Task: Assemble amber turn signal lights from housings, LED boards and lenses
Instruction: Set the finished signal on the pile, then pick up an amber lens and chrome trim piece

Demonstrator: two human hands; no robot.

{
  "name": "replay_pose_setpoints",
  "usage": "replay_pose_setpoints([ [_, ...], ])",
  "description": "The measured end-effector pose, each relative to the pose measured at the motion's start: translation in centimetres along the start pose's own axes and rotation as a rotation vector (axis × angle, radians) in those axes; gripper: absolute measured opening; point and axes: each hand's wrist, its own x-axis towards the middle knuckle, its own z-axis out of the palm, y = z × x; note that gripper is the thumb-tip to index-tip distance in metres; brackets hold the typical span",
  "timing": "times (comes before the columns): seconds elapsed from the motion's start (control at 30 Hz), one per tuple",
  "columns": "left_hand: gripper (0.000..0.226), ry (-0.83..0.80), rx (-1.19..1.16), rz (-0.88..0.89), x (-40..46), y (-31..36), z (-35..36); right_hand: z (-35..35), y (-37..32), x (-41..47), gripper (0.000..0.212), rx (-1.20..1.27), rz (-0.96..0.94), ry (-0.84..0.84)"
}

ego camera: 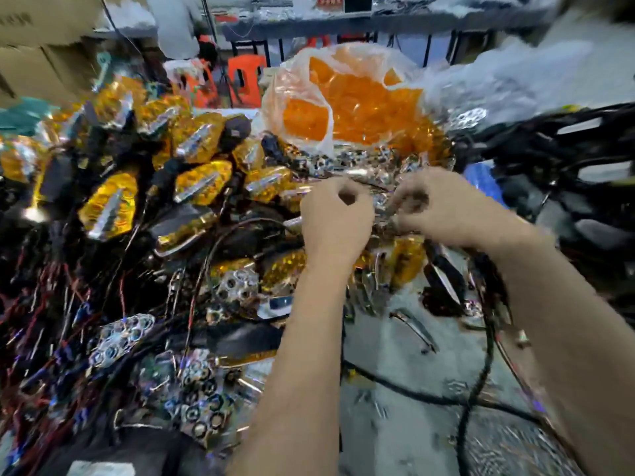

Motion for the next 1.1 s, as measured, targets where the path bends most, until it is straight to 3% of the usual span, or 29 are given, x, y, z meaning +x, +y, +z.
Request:
replay_pose_setpoints([
  [0.1,0.024,-0.086,-0.023,0.026,-0.2,-1.2,0.7,0.1,1.0,-1.2,0.058,-0.245,-0.043,-0.302],
  [0.17,0.023,-0.118,-0.02,0.045,-0.2,-1.7,0.8,0.7,1.6,-1.5,0.067,-0.309,-0.059,-0.294],
  [0.23,0.022,-0.156,-0.019,0.081,-0.4,-1.7,1.2,0.7,2.7,-1.7,0.054,-0.246,-0.055,-0.182],
  [0.3,0.016,-0.201,-0.001,0.112,-0.5,-1.7,1.8,0.3,3.9,-1.8,0.028,-0.148,-0.057,-0.049],
  [0.4,0.005,-0.294,-0.047,0.11,-0.7,-1.5,2.5,-0.8,4.9,-2.3,0.016,0.145,-0.048,0.111],
  [0.47,0.014,-0.337,-0.117,0.089,-0.9,-1.2,2.6,-1.4,4.6,-2.9,0.007,0.357,-0.035,0.158],
  [0.6,0.004,-0.294,-0.44,-0.019,-1.1,-0.6,2.2,-1.2,3.7,-3.5,0.011,0.57,0.001,0.189],
  [0.7,0.013,-0.198,-0.595,-0.194,-0.5,-0.8,1.7,-1.0,3.2,-3.6,0.022,0.402,0.032,0.218],
  [0.87,0.011,-0.029,-0.639,-0.302,0.4,-1.7,0.6,-0.4,1.9,-3.5,0.014,0.2,-0.043,-0.111],
  [1.1,0.01,-0.012,-0.525,-0.277,0.3,-2.6,0.2,1.5,0.4,-3.2,0.012,0.14,-0.084,-0.373],
])
